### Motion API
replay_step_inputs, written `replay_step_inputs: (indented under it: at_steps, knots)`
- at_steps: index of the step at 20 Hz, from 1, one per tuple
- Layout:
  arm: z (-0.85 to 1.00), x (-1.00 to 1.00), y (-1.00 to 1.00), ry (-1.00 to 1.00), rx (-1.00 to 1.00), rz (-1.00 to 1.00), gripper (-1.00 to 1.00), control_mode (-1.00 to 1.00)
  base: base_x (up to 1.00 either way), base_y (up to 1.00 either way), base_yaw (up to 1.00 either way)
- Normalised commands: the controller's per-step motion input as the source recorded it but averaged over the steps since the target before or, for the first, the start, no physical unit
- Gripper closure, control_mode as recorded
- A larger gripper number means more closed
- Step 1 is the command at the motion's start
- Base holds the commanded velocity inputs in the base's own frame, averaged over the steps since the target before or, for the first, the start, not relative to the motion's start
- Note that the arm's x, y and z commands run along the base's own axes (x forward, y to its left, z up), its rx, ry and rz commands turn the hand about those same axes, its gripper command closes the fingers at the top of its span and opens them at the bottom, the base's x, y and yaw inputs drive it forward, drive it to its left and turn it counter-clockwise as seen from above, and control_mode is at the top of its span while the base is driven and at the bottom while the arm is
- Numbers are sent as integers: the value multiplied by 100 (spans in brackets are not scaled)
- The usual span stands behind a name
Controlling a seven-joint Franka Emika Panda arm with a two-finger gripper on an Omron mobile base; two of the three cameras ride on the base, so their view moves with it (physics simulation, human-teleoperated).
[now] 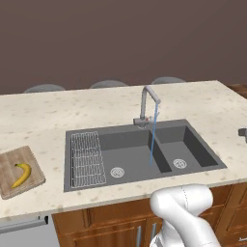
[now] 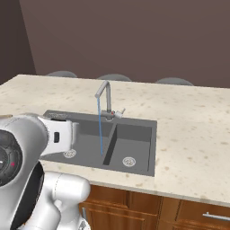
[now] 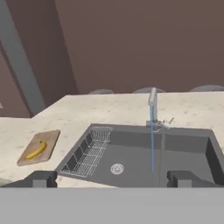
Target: Pick the banana from the sink and place it on the cutting board to airdry. Then turn off the sink faucet.
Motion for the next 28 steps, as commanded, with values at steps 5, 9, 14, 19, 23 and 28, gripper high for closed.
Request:
replay_step_inputs:
  at_steps: [5,9,14,19,23,28]
  knots:
    - [-9,0,-28,-5,-6,14,-100,-100,0,0,0]
    - [-16,0,-28,0,-8,14,-100,-100,0,0,0]
    - [-20,8,-23,-5,-4,15,-100,-100,0,0,0]
    - [-9,15,-6,-9,-4,15,-100,-100,0,0,0]
    - [-7,29,-3,-10,-5,17,-100,-100,0,0,0]
    - [-12,24,0,-11,-7,16,-100,-100,0,0,0]
